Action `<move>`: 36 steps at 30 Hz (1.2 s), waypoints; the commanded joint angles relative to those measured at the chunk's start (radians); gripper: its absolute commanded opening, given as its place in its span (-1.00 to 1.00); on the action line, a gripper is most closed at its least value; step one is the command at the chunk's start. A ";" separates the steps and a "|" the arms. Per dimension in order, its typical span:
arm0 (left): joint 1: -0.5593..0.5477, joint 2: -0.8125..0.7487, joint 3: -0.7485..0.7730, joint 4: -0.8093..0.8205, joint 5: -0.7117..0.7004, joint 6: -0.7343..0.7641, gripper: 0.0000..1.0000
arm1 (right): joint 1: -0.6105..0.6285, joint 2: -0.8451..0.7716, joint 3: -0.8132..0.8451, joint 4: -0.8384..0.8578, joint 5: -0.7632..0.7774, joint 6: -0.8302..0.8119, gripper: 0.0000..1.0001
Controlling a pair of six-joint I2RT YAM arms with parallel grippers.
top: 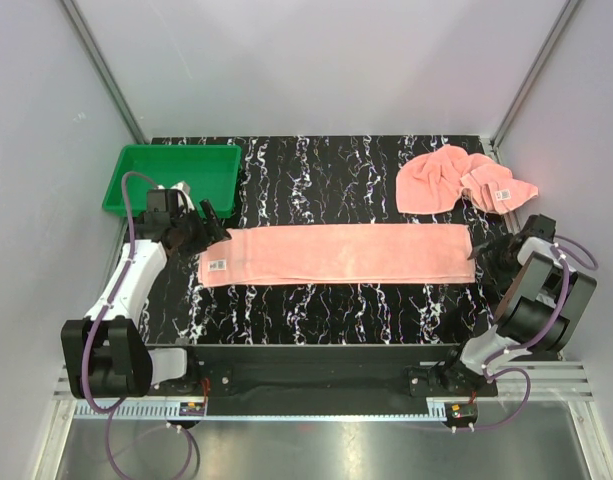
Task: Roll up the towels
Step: Fold the towel
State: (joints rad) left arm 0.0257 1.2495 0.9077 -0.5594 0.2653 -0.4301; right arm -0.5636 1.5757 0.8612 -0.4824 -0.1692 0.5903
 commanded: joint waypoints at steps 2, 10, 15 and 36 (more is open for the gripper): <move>-0.001 -0.028 0.007 0.052 0.063 0.001 0.60 | 0.004 -0.008 -0.019 0.019 0.020 -0.021 0.42; 0.000 -0.033 0.008 0.049 0.060 0.002 0.60 | 0.002 -0.017 -0.001 0.011 0.013 -0.041 -0.41; 0.000 -0.036 0.005 0.047 0.054 0.002 0.60 | 0.004 -0.039 0.006 0.008 -0.018 -0.040 -0.66; 0.003 -0.064 0.005 0.039 0.069 0.004 0.60 | 0.016 -0.120 -0.048 -0.073 0.074 -0.032 0.54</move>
State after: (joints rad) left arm 0.0261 1.2163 0.9073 -0.5507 0.2985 -0.4297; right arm -0.5579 1.4448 0.8276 -0.5472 -0.1139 0.5465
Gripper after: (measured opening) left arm 0.795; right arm 0.771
